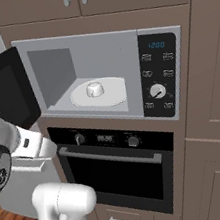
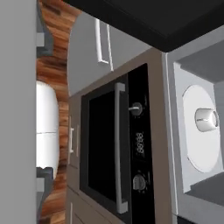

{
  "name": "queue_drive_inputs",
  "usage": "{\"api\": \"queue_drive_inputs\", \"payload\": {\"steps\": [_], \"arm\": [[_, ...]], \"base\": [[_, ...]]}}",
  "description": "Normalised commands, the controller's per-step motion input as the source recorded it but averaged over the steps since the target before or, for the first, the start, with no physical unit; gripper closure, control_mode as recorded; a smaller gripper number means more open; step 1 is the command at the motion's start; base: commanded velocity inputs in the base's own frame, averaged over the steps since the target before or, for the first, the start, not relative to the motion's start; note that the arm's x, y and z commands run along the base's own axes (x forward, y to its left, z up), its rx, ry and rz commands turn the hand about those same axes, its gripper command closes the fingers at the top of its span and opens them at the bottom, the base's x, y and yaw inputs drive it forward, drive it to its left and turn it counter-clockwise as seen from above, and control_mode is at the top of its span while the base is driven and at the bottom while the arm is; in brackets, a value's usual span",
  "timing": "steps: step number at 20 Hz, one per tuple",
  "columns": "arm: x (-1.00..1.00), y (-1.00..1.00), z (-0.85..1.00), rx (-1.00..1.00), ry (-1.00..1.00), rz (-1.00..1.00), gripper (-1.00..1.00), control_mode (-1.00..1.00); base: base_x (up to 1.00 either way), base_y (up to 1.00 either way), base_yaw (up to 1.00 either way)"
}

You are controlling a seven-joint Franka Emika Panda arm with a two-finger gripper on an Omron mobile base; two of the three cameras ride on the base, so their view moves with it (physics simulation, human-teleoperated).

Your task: Pick the mug from the counter and place it inside the microwave. Then close the microwave.

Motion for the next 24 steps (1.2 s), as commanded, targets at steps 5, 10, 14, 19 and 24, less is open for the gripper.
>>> {"api": "queue_drive_inputs", "payload": {"steps": [5,10,14,19,24], "arm": [[-0.71,0.47,0.29,-0.03,-0.42,0.00,-1.00,-1.00],[-0.78,0.32,0.13,-0.02,-0.35,-0.01,-1.00,-1.00],[-0.69,0.38,0.13,-0.02,-0.31,-0.01,-1.00,-1.00],[-0.63,0.43,0.18,-0.04,-0.31,-0.01,-1.00,-1.00],[-0.61,0.47,0.19,-0.05,-0.26,-0.06,-1.00,-1.00]], "base": [[0.00,0.00,0.00],[0.00,0.00,0.00],[0.00,0.00,0.00],[0.00,0.00,0.00],[0.00,0.00,0.00]]}}
